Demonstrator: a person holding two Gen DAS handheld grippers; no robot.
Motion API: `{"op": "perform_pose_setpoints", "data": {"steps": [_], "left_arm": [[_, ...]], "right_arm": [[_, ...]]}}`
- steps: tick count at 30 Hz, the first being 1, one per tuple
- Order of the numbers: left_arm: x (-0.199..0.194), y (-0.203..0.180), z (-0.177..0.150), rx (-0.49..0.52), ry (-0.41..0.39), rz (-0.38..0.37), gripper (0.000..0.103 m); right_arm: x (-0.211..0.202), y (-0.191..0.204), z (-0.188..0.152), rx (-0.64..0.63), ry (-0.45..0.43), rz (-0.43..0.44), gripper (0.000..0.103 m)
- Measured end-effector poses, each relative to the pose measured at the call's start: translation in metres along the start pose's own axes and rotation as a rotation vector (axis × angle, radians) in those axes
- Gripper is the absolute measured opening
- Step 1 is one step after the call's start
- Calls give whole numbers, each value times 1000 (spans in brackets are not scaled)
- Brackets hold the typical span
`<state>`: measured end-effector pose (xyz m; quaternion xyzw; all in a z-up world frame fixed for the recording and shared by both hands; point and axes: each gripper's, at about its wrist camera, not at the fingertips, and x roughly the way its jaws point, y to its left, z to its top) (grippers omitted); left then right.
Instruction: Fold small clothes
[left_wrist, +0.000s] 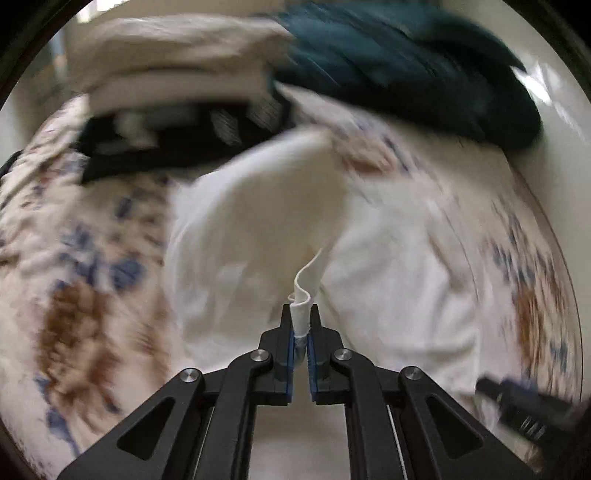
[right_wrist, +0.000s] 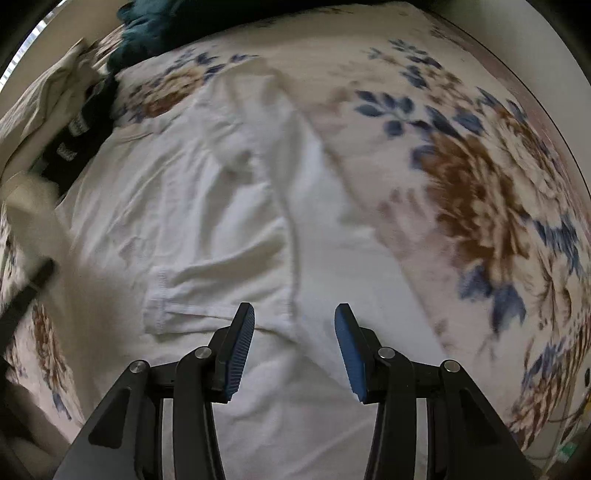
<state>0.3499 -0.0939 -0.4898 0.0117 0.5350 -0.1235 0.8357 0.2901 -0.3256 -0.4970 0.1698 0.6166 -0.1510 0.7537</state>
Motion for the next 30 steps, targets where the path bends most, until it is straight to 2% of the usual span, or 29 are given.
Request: {"op": "perform_pose_setpoints", "data": {"steps": [2, 4, 5, 6, 7, 8, 9, 12, 16, 17, 19, 24, 25, 26, 27, 28, 30], "left_arm": [[19, -7, -6, 22, 89, -12, 9], [22, -2, -11, -18, 132, -45, 9], [20, 5, -11, -53, 151, -80, 19], [13, 13, -13, -91, 157, -118, 43], [4, 18, -18, -123, 153, -128, 61], [-5, 26, -20, -150, 145, -137, 88], [-15, 32, -21, -180, 132, -146, 92], [-37, 57, -16, -261, 101, -123, 92], [-34, 95, 8, -329, 86, -13, 92], [-25, 104, 20, -328, 81, 35, 92], [-10, 115, 36, -310, 75, 61, 92], [42, 112, 72, -181, 114, 126, 92], [52, 111, 76, -158, 133, 130, 92], [59, 111, 79, -143, 150, 144, 92], [67, 110, 81, -129, 167, 156, 92], [72, 110, 82, -124, 176, 155, 92], [79, 109, 82, -111, 184, 161, 92]], "right_arm": [[4, -6, 3, 14, 13, -9, 48], [2, -16, 3, 30, 22, 0, 48], [0, -19, 2, 37, 26, 12, 48], [-2, -20, 3, 42, 30, 35, 48], [-7, -24, 4, 45, 28, 58, 48], [-11, -26, 5, 48, 27, 84, 48], [-13, -26, 10, 50, 33, 129, 48], [-16, -14, 25, 42, 62, 268, 48], [-5, 26, 40, -9, 119, 397, 48], [2, 36, 42, -12, 148, 425, 48], [12, 53, 38, -10, 182, 442, 48], [26, 90, 28, -31, 167, 481, 46], [32, 97, 25, -45, 173, 454, 41], [39, 108, 25, -49, 173, 435, 19], [43, 113, 22, -56, 177, 412, 3], [44, 114, 18, -56, 179, 378, 3], [38, 110, 10, -55, 153, 364, 0]]}}
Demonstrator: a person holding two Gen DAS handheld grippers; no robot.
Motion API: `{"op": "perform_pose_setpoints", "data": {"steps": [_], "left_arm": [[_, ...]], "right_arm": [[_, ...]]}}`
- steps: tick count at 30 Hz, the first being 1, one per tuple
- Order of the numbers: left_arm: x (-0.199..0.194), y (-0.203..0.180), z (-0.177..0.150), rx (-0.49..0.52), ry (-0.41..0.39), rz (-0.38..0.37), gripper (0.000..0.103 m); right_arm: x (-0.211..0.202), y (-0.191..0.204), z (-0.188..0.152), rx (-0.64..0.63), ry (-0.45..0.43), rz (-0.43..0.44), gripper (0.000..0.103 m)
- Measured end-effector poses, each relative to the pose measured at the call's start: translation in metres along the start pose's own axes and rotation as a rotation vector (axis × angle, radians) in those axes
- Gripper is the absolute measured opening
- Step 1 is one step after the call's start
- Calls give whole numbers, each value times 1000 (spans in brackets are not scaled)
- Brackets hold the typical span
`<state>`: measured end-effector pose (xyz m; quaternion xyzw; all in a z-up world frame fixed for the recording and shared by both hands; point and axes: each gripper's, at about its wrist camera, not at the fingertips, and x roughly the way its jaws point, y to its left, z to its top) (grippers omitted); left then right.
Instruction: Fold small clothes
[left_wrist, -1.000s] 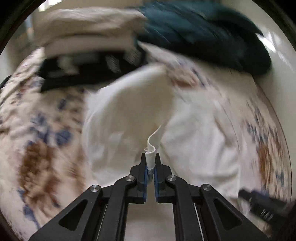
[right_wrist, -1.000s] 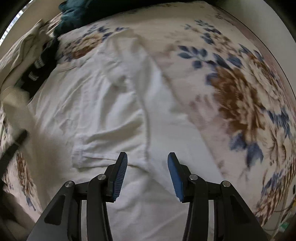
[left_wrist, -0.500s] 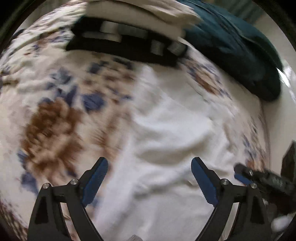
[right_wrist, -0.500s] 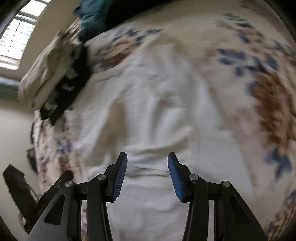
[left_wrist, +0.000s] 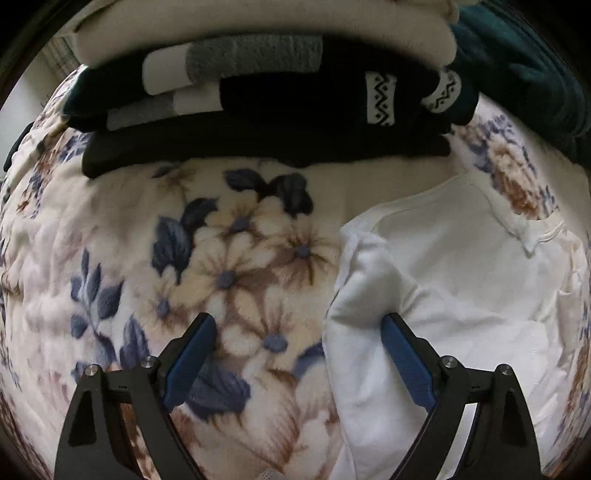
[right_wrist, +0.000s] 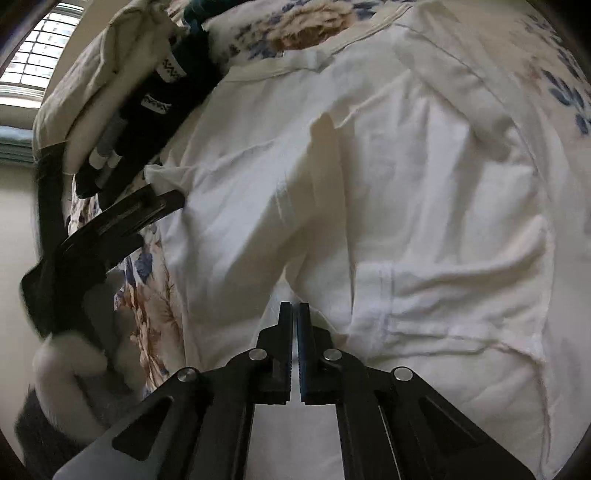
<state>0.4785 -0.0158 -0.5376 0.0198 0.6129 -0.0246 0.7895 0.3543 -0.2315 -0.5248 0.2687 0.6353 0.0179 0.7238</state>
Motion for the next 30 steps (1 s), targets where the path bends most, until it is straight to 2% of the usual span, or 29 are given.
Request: {"op": "perform_pose_setpoints", "data": {"steps": [5, 8, 10, 11, 12, 15, 16, 17, 18, 19, 23, 30], "left_arm": [[6, 0, 1, -4, 3, -9, 92], [3, 3, -2, -23, -2, -29, 92], [-1, 14, 4, -25, -2, -30, 92], [-1, 14, 3, -22, -4, -26, 92], [-1, 14, 2, -18, -5, -25, 92], [-4, 11, -2, 3, -9, -17, 92], [-1, 9, -4, 8, -8, -16, 92], [0, 8, -4, 12, -5, -15, 92], [1, 7, -4, 12, -4, -18, 92], [2, 4, -4, 13, -4, -18, 92], [0, 1, -3, 10, -3, -24, 92], [6, 10, 0, -5, 2, -29, 92]], "right_arm": [[-17, -16, -22, 10, -12, -54, 0], [-25, -24, -24, 68, -27, 17, 3], [-29, -26, -16, 88, -33, 57, 24], [-29, -27, -11, 95, -44, 82, 43], [-28, -27, -5, 104, -56, 104, 47], [-4, -19, 12, 117, -22, 102, 46], [6, -17, 16, 113, 5, 90, 42], [11, -14, 17, 115, 8, 74, 18], [12, -13, 16, 107, 5, 62, 1], [11, -10, 15, 86, -3, 29, 1], [-7, -11, 0, 55, -49, -15, 1], [-2, -26, -15, 67, -1, -70, 1]]}}
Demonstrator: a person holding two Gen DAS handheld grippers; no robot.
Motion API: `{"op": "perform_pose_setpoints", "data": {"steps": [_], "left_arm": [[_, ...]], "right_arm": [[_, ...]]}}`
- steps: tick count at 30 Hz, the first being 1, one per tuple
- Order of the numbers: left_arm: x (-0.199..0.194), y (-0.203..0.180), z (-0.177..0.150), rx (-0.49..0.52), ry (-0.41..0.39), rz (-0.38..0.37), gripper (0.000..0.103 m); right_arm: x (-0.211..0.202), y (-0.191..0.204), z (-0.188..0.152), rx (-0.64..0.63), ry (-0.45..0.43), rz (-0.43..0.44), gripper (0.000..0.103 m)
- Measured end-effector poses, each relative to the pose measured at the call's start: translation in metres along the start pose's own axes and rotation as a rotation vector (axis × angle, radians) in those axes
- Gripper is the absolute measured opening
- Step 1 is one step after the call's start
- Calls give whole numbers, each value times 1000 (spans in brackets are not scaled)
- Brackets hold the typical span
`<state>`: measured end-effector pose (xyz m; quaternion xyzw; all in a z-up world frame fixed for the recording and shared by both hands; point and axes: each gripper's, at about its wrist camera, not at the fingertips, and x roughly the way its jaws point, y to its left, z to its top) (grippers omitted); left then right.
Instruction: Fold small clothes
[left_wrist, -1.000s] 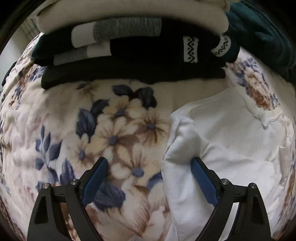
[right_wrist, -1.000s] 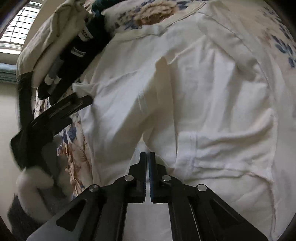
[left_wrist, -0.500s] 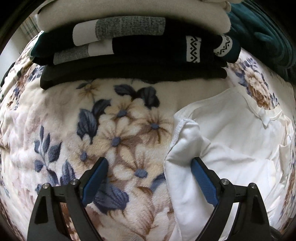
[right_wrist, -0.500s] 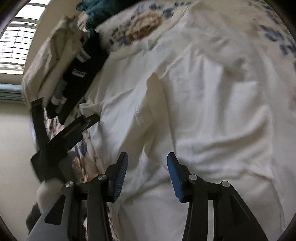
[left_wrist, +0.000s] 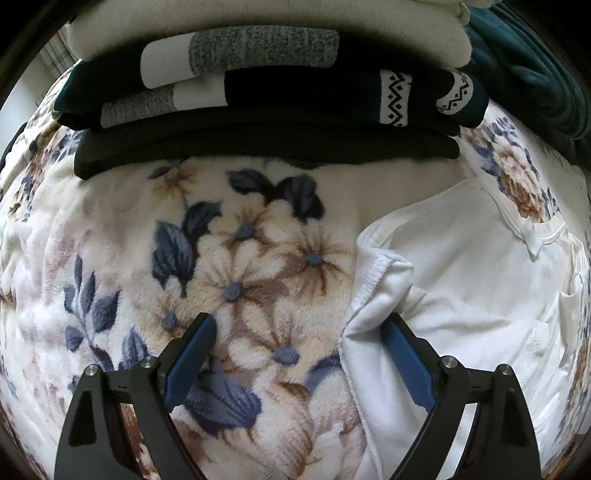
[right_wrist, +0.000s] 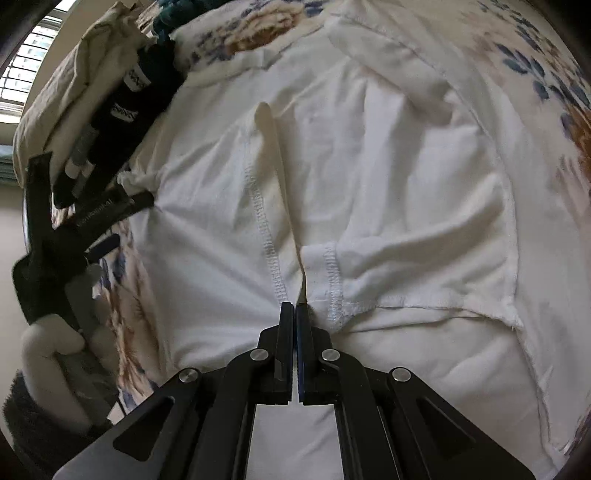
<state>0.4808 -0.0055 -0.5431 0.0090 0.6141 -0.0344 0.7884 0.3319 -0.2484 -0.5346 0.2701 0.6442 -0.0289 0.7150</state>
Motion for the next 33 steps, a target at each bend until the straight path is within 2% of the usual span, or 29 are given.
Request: {"op": "perform_pose_setpoints", "data": {"steps": [2, 4, 6, 8, 10, 11, 13, 15, 16, 20, 25, 31, 33], "left_arm": [[-4, 3, 1, -3, -3, -6, 92], [-14, 12, 0, -20, -9, -23, 92], [-28, 19, -9, -44, -13, -51, 92], [-43, 22, -20, -51, -23, -67, 92], [-59, 20, -34, -35, -37, -62, 93], [-67, 16, -42, -20, -36, -46, 98], [-81, 6, -57, 4, -35, -35, 100], [-97, -10, -76, 13, -31, -35, 100], [-103, -17, -85, 11, -28, -39, 100], [-131, -52, -123, 6, -20, -42, 100], [-147, -110, -178, -14, 19, -26, 100], [-155, -203, -250, -131, 104, 35, 100], [-153, -229, -271, -177, 139, 34, 100]], "right_arm": [[2, 1, 2, -6, 9, -11, 1], [1, 4, 6, 0, 46, 19, 5], [-7, 3, 7, 12, 63, 47, 30], [-29, -6, 4, 38, 34, 82, 45], [-56, -17, -2, 57, 7, 82, 46], [-68, -22, -5, 65, 1, 68, 46], [-96, -38, -12, 92, 1, 52, 55], [-117, -52, -16, 107, 11, 48, 71], [-129, -61, -16, 108, 14, 44, 73], [-169, -95, -16, 75, 19, 11, 91], [-199, -147, 3, 13, 57, 19, 94], [-209, -213, 37, -140, 167, 39, 94], [-207, -227, 48, -188, 192, 30, 94]]}}
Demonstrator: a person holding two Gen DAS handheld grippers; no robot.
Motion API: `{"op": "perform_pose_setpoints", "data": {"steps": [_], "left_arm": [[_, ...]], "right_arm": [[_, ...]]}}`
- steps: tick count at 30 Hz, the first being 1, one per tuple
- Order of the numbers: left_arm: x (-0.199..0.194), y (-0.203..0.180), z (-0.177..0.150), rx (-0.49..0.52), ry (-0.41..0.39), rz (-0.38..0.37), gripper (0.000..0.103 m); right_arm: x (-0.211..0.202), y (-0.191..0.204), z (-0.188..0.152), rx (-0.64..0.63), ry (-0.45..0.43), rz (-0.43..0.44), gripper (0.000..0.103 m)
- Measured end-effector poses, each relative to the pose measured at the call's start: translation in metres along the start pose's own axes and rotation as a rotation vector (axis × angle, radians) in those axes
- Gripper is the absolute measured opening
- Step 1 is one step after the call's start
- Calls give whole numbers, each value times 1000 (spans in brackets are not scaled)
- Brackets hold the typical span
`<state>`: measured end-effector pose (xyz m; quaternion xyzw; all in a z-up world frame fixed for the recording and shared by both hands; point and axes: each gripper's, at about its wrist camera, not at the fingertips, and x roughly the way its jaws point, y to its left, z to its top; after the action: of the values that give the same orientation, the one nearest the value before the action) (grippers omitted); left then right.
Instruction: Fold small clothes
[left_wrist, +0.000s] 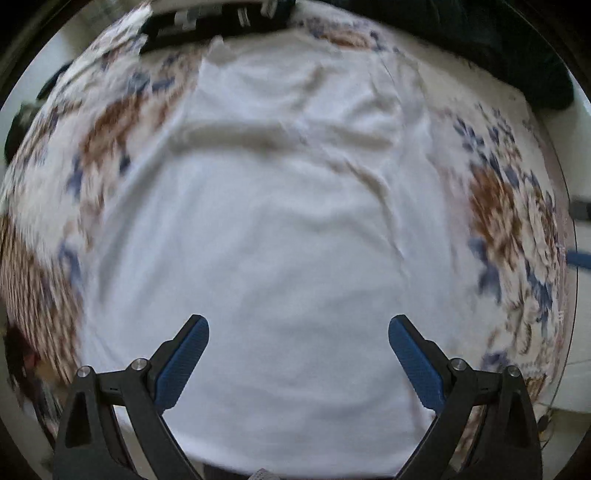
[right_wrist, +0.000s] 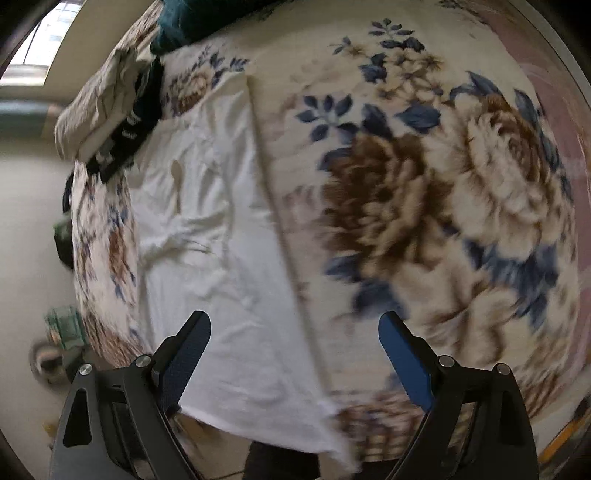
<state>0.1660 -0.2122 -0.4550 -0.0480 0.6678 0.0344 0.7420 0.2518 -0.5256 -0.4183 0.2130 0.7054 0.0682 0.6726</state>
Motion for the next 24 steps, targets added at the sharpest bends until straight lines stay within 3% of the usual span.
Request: {"op": "perform_pose_setpoints", "data": {"steps": [7, 11, 14, 17, 24], "left_arm": [[31, -63, -67, -102, 134, -86, 100], [59, -81, -99, -94, 218, -53, 100], [72, -61, -125, -133, 273, 6, 100], [70, -18, -147, -242, 305, 33, 100], [46, 20, -164, -316, 297, 116, 100]], "right_arm": [[12, -52, 34, -132, 87, -82, 94], [26, -66, 47, -163, 125, -115, 94], [33, -61, 49, -197, 136, -121, 94], [41, -47, 47, -229, 149, -106, 94], [56, -19, 56, -266, 170, -68, 94]]}}
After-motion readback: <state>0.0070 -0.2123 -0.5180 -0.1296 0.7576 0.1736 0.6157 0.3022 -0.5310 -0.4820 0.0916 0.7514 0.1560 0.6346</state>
